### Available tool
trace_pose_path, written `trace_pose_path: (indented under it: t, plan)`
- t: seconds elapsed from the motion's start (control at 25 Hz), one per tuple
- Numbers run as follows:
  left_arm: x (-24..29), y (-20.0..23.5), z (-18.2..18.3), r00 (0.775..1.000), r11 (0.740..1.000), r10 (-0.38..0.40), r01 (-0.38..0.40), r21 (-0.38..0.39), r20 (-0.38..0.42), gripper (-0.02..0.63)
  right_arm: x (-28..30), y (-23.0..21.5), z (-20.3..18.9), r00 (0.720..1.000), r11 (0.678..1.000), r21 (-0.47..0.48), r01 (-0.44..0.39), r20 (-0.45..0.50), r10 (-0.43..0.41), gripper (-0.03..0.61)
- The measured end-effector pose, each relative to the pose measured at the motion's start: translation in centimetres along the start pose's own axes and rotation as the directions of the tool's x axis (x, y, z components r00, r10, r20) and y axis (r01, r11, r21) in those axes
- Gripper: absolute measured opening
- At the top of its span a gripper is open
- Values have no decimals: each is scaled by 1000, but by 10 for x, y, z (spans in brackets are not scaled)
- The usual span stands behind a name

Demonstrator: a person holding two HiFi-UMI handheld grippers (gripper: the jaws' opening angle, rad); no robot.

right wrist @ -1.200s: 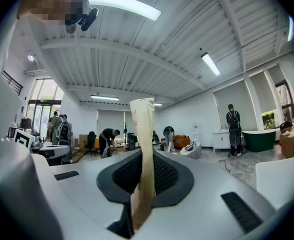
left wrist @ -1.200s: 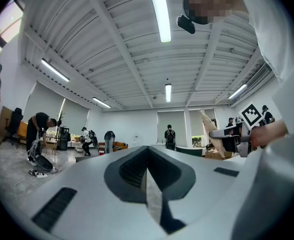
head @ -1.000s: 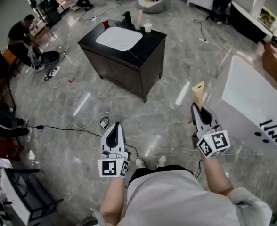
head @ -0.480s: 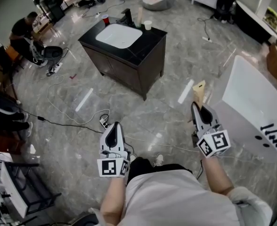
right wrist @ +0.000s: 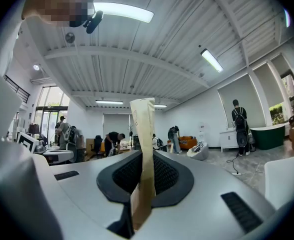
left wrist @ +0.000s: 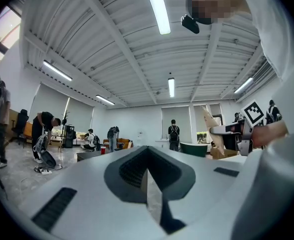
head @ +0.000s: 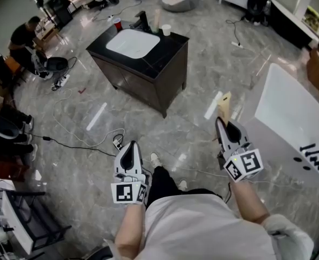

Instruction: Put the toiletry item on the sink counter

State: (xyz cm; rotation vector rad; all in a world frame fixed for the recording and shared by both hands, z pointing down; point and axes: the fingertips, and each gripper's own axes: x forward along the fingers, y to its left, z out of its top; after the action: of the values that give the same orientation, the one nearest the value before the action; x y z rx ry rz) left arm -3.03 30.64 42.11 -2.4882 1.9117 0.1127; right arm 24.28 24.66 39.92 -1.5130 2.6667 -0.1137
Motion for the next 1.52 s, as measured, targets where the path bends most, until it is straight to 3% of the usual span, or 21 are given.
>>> trace_pose_path:
  t: [0.44, 0.96, 1.52]
  plan:
    - [56, 11, -1, 999, 999, -43, 43, -4, 31, 3, 32, -29, -6, 999, 999, -4, 42, -1, -42, 54]
    - [160, 78, -27, 998, 997, -70, 70, -31, -1, 3, 141, -54, -19, 998, 998, -3, 59, -34, -59, 54]
    - [264, 162, -17, 997, 996, -80, 80, -34, -9, 3, 273, -62, -17, 997, 998, 6, 58, -56, -58, 54]
